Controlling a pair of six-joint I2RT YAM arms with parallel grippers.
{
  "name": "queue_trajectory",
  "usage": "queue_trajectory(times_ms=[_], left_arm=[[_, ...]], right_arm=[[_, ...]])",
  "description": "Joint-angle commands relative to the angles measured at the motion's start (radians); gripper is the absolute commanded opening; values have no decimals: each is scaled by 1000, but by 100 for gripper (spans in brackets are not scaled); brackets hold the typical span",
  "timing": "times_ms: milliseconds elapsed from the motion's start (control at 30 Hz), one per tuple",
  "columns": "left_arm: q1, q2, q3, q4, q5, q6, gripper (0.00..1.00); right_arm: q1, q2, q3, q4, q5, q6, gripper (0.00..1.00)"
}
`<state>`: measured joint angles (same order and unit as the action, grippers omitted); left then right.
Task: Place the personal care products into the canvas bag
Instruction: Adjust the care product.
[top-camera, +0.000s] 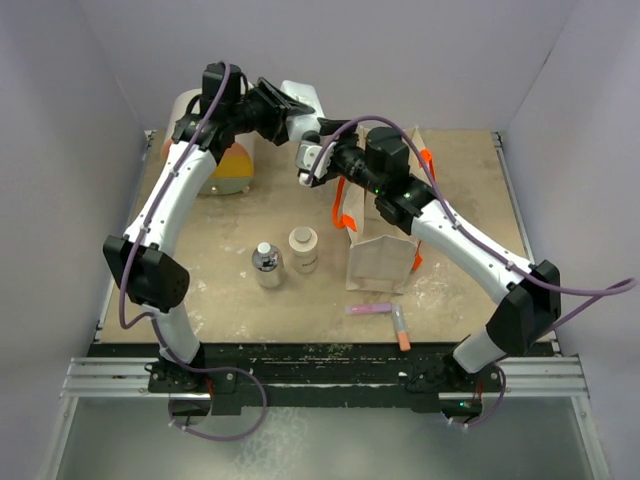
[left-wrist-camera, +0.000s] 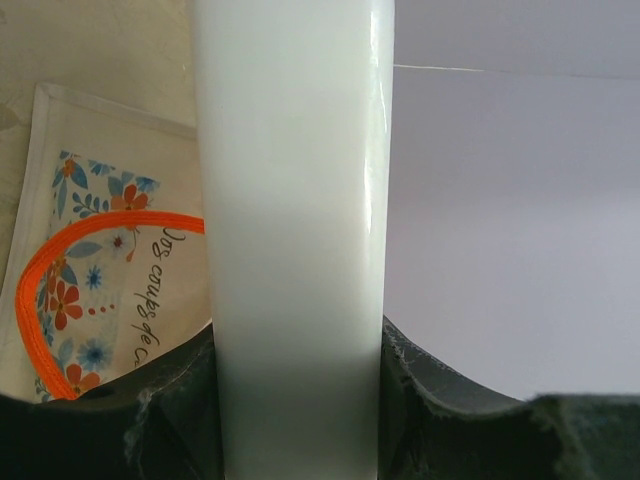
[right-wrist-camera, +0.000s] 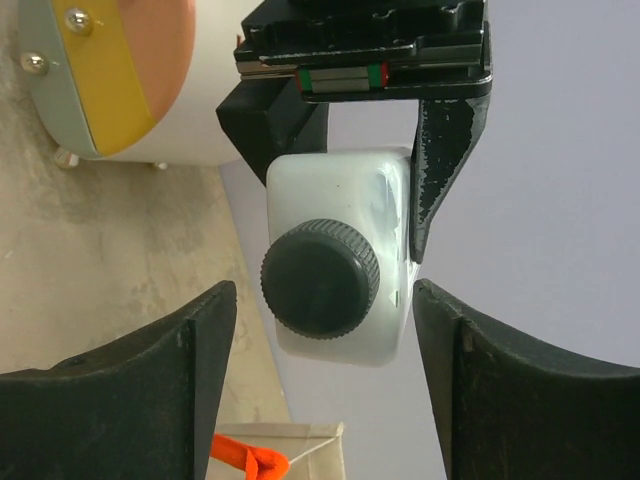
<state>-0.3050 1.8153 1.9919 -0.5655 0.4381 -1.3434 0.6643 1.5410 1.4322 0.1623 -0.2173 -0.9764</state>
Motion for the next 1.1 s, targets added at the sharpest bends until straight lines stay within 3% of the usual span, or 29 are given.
queue_trajectory(times_ms=[0,333,533,700,767,833,1067], left_arm=[[5,-117,43,91,37,-131,0],[5,-113,43,88,44,-131,0],[5,-111,38,80,40,-131,0],[4,-111,35,72,34,-165,0],[5,-109,36,72,31,-166,5],[4,-105,39,78,31,-167,13],[-14,-91,38,118,19,-145,54]], right_arm=[[12,-4,31,138,53,9,70],[18,28,27,215,138,2,69],[18,24,13,245,141,8,51],[18,0,-19,291,167,38,20],[18,-11,-28,308,192,57,7],[18,-24,-36,326,217,74,1],[19,-99,-54,348,268,96,0]])
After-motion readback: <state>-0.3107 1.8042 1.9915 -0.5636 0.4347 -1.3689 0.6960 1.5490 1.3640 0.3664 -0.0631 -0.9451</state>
